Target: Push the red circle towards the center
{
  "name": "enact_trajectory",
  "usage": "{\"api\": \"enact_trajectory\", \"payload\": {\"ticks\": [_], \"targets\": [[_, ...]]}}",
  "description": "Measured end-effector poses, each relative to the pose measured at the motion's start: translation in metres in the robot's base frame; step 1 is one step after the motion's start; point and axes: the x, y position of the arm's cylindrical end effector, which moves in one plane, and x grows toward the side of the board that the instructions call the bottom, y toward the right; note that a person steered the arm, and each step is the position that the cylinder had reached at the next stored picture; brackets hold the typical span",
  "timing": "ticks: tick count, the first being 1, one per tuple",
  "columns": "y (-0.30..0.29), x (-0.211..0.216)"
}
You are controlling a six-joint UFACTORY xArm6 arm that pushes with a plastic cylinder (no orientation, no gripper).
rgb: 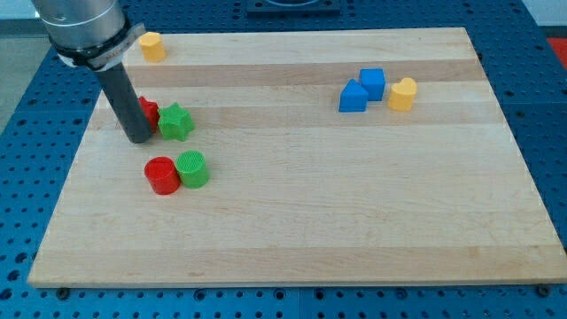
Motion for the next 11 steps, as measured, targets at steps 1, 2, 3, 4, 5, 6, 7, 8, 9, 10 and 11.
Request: {"api": "enact_trajectory", "payload": {"ticks": [1, 2, 3, 4, 5, 6, 7, 8, 9, 10, 11], "targets": [[-0.024, 0.000], [-0.025, -0.005], [-0.022, -0.009], [-0.021, -0.016], [-0.011, -0.029], [0.018, -0.038], [0.039, -0.062], [0.037, -0.082], [0.020, -0.085], [0.001, -0.094], [0.001, -0.103]]}}
